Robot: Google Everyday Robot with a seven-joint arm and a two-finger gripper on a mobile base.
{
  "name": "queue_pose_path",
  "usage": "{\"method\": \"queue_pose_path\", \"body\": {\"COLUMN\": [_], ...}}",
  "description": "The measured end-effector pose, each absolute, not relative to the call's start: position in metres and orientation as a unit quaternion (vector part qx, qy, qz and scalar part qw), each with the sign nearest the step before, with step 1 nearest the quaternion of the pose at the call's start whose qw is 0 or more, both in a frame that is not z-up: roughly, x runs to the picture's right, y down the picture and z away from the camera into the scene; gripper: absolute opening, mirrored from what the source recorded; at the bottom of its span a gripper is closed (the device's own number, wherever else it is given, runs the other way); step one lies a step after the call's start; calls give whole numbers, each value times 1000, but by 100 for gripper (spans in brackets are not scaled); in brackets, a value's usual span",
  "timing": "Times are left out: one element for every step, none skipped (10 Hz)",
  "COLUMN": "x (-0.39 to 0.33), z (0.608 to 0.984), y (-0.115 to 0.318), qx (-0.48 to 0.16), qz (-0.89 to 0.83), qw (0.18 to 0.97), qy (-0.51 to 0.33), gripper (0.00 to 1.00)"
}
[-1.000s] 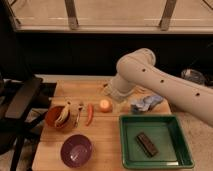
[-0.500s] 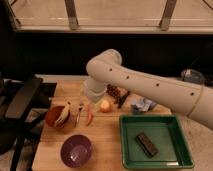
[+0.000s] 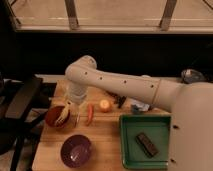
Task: Place banana in purple bowl
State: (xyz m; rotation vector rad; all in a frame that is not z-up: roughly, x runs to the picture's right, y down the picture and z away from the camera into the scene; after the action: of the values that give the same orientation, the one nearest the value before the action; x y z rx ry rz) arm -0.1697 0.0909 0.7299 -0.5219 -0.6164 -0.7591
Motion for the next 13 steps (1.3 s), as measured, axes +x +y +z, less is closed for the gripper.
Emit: {"method": "queue_pose_path", "body": {"x": [-183,-186,-185,-184,-185,-185,-181,-176,-171,-172,-176,-178,-179], "z": [741,744,744,744,744,743,741,738,737,738,745,758,772], "y": [88,87,87,87,87,87,84,79,74,69,68,67,69], "qx": [-248,-247,-247,-247,-247,-246,-237,-229,-223,-216,-213,-211,-212], "qz": [-354,-350,-349,-348,-349,-349,-350,-351,-350,-351,-351,-352,-351], "qw": [851,852,852,853,853,853,857,861,863,864,863,862,862], "qy": [-299,-301,-300,-300,-300,-300,-295,-289,-289,-290,-294,-296,-298], "gripper": [65,65,65,65,65,65,65,65,65,65,65,65,65]}}
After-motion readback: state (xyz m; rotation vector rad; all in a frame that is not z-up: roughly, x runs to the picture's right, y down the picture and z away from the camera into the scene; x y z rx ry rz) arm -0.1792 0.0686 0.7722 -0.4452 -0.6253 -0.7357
